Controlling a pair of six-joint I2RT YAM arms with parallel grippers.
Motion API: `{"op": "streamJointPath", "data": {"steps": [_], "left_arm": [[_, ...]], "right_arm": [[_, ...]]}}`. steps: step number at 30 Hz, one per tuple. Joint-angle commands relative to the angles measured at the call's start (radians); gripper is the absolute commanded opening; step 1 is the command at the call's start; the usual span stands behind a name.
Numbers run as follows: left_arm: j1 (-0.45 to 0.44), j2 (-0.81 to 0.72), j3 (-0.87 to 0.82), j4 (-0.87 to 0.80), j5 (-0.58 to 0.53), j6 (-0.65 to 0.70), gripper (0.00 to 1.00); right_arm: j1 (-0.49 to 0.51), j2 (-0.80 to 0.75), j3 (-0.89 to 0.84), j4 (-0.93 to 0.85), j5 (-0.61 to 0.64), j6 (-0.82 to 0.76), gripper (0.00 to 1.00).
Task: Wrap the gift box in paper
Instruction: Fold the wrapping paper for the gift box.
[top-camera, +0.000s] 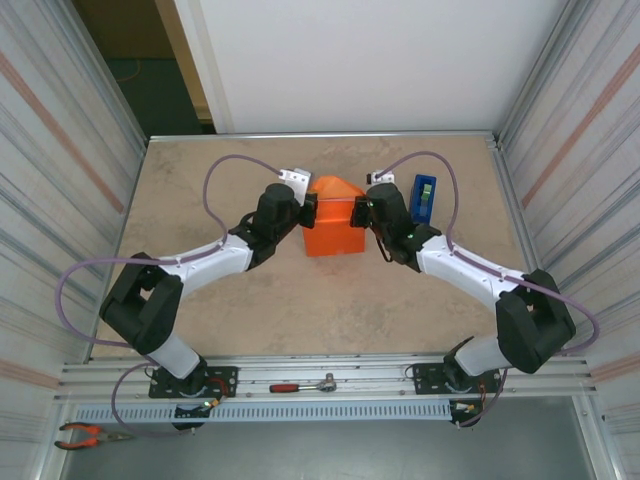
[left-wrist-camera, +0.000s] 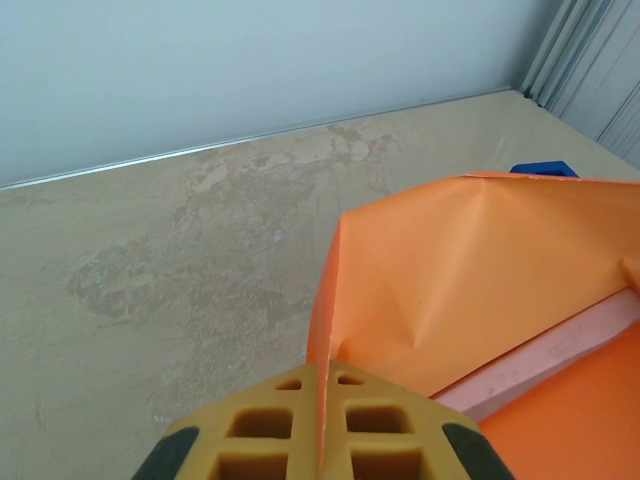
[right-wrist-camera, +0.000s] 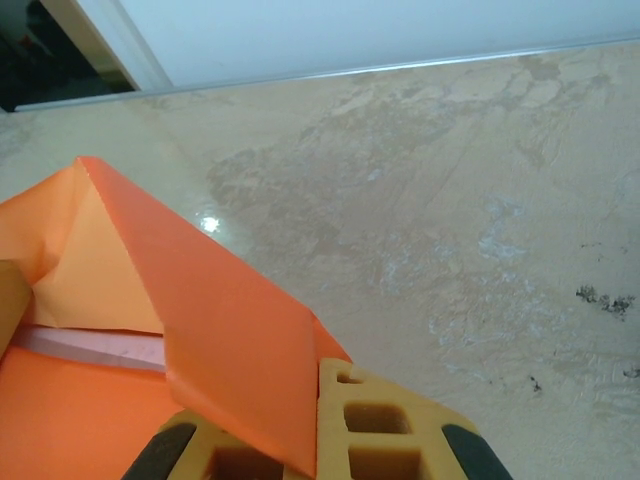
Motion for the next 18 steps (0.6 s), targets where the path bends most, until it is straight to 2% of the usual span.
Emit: {"op": "streamJointPath", "data": {"steps": [1,10,11,13,16,18], "left_arm": [[-0.004,0.001,-0.037,0.080,0.016,-0.022,0.00],[-0.004,-0.028,-0.113,0.103,0.013,-0.055,0.00],[-0.005,-0.044,-0.121,0.103,0.005,-0.061,0.07],[-0.003,-0.085,-0.149,0.114,-0.018,-0.084,0.35],[0.006,-0.158,-0.207,0.151,-0.043,-0.133,0.63],[0.011,-0.206,-0.250,0.183,-0.053,-0.169,0.74]], "right_arm": [[0.027,-0.004,-0.064,0.008,-0.028,0.032,0.00],[0.027,0.011,-0.138,0.023,-0.015,0.070,0.00],[0.027,0.007,-0.140,0.022,-0.014,0.070,0.00],[0.028,-0.003,-0.146,0.019,-0.016,0.076,0.00],[0.036,-0.016,-0.163,0.020,-0.014,0.081,0.00],[0.045,-0.024,-0.180,0.023,-0.011,0.082,0.00]]}}
